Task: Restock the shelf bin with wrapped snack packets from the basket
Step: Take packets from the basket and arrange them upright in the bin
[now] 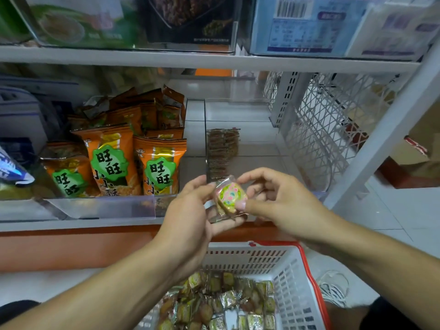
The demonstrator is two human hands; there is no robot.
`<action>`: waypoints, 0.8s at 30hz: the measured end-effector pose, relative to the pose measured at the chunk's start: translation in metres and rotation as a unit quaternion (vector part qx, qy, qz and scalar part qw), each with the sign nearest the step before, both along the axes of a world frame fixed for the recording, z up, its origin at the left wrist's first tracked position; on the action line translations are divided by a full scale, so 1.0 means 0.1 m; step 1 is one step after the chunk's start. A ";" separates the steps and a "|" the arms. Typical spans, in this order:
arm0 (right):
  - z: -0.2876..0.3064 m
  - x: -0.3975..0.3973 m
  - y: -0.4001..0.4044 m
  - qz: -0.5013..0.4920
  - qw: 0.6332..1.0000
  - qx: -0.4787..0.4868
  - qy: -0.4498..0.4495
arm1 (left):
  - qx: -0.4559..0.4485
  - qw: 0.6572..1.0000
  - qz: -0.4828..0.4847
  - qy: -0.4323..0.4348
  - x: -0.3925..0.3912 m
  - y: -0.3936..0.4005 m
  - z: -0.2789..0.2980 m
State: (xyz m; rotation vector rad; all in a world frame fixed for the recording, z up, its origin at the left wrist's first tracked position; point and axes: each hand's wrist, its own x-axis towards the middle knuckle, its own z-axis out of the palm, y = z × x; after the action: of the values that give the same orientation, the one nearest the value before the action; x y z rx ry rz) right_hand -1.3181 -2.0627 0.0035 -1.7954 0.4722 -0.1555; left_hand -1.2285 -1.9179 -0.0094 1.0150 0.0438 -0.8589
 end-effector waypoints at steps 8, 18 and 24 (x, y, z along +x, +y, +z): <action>0.04 -0.11 -0.14 -0.067 0.942 0.327 -0.033 | 0.024 0.996 0.015 -0.079 -0.02 0.06 -0.08; 0.07 -0.19 -0.05 -0.002 0.971 0.240 0.003 | 0.008 0.989 -0.003 -0.147 -0.05 0.05 -0.06; -0.07 -0.12 0.13 -0.049 0.920 0.390 -0.002 | 0.026 0.975 -0.007 -0.219 -0.15 -0.01 -0.11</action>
State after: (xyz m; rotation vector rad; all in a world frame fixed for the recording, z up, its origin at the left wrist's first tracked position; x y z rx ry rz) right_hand -1.3301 -2.0494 -0.0032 -0.9881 0.5269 -0.0269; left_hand -1.2440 -1.9186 -0.0208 1.2362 -0.3176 -0.6332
